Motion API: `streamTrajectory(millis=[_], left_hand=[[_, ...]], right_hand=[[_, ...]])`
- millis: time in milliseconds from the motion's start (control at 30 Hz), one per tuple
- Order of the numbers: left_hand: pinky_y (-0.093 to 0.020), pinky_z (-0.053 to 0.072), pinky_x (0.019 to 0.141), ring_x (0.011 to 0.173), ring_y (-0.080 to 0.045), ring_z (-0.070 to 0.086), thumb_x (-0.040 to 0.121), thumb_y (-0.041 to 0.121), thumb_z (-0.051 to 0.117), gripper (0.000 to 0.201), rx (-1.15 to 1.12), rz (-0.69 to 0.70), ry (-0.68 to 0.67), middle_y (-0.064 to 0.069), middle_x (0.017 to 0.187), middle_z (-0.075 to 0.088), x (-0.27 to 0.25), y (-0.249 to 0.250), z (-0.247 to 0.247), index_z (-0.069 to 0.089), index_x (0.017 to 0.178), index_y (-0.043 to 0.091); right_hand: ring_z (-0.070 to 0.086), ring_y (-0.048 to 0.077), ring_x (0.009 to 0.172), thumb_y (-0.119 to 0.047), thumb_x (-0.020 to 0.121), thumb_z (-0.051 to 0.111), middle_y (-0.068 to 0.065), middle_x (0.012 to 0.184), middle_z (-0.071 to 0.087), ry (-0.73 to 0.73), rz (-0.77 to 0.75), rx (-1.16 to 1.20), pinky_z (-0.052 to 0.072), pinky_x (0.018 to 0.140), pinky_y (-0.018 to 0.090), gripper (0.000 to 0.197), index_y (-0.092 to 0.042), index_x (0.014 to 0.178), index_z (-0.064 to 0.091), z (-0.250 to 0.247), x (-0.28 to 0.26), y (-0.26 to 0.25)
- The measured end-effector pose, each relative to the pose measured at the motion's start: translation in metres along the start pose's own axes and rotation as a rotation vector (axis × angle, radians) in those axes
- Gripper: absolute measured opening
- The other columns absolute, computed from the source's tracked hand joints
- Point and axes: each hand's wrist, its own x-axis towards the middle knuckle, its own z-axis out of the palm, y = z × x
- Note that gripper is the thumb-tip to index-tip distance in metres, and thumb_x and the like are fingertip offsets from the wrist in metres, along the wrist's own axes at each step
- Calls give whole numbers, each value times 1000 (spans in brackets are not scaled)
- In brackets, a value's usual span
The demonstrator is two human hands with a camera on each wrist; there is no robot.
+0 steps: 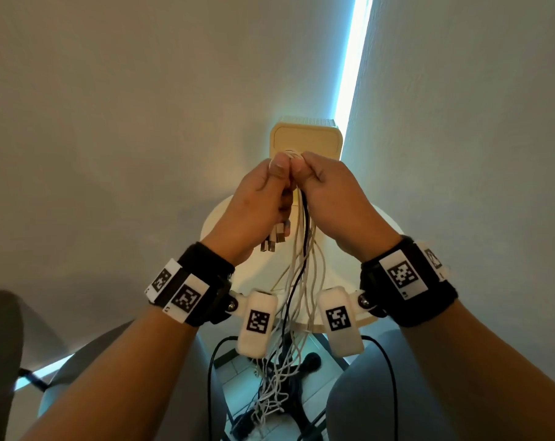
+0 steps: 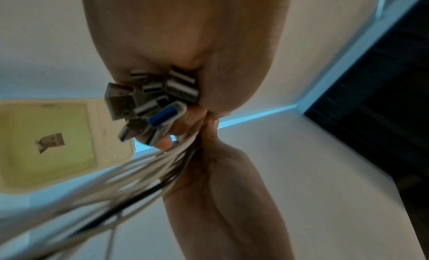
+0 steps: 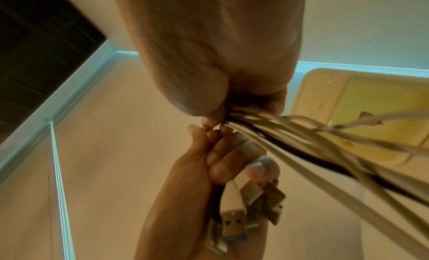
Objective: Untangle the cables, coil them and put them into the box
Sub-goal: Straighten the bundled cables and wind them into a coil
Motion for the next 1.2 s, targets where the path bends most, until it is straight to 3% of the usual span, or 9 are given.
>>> streamTrajectory(millis=[167,367,467,600,700,767,933,1067,1200], left_hand=[[-36,52,49,54,-12,55,99,61,49,57,267,74,2,-5,79,55,0,-2,3,46,118,7],[-29,52,51,60,-23,56,103,30,67,21,320,148,-116,-21,77,54,9,6,-19,55,101,13],[-30,58,59,66,-22,63,100,27,72,34,288,51,-142,-16,77,59,9,0,-26,58,113,0],[-18,49,55,67,-7,70,107,39,58,30,257,-18,-86,2,74,66,6,-6,-29,63,93,13],[-21,47,52,60,-11,66,111,40,46,35,193,-1,-93,-6,72,61,2,-9,-17,57,94,11],[-24,48,52,56,-11,60,113,36,44,31,191,69,-95,-9,72,59,1,-13,-8,55,98,12],[-47,56,58,66,-25,61,109,30,55,31,245,175,-166,-26,88,62,7,-18,-15,54,121,2],[-35,61,68,79,-22,71,96,37,75,26,448,138,-263,-5,92,71,14,-7,-29,63,112,22],[-14,46,63,67,2,63,92,30,82,21,591,110,-203,17,73,67,13,-13,-23,62,90,36]], right_hand=[[65,29,81,-24,107,52,13,88,68,43,19,111,57,70,41,26,-7,95,68,2,1,4],[69,31,93,-33,110,54,14,96,72,70,24,178,61,83,46,32,-10,102,74,-3,-1,0],[70,27,91,-33,109,55,13,95,72,71,25,163,60,78,37,32,-10,96,74,-1,-1,0],[56,10,73,-34,110,53,6,84,65,96,38,160,48,70,26,34,-11,94,72,-3,-2,2],[57,6,63,-30,111,53,14,81,63,106,80,267,50,58,21,34,-3,101,71,1,-5,-1],[66,17,65,-27,111,53,24,92,67,99,123,382,57,54,29,32,-1,103,70,8,-9,-4],[72,27,89,-22,109,54,18,117,64,23,164,425,64,65,34,27,-3,101,72,10,-14,5],[76,24,102,-29,109,55,14,112,77,-131,161,433,63,91,38,32,-4,111,76,2,-17,14],[75,19,107,-29,108,58,5,106,81,-193,168,361,58,99,34,27,-13,113,80,-3,-11,14]])
